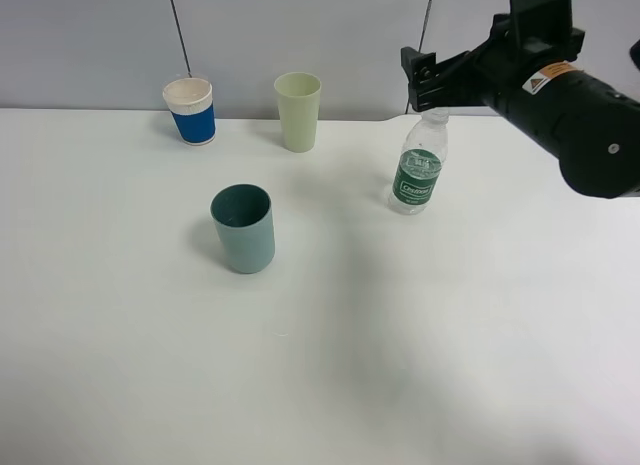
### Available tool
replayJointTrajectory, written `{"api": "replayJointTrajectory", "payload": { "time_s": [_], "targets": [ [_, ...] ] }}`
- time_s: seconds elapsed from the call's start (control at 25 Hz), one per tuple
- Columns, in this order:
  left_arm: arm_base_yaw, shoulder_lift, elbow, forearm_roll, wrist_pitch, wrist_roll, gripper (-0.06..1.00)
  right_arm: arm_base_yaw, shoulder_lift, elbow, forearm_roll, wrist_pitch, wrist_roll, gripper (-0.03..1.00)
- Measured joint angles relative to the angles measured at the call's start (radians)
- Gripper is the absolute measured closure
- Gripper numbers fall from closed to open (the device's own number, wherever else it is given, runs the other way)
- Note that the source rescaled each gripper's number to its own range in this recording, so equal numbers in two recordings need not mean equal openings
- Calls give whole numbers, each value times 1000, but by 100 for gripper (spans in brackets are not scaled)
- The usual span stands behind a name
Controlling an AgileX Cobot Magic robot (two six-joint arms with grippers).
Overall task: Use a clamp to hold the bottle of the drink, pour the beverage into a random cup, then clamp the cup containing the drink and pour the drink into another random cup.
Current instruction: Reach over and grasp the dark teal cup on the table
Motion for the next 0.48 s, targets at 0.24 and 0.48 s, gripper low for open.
{"api": "replayJointTrajectory", "payload": {
  "time_s": [0.24, 0.48],
  "targets": [
    [0, 0, 0, 0, 0, 0, -5, -6, -102, 0, 6, 6, -97, -3],
    [0, 0, 0, 0, 0, 0, -5, -107, -199, 1, -54, 187, -96, -3]
  ]
}}
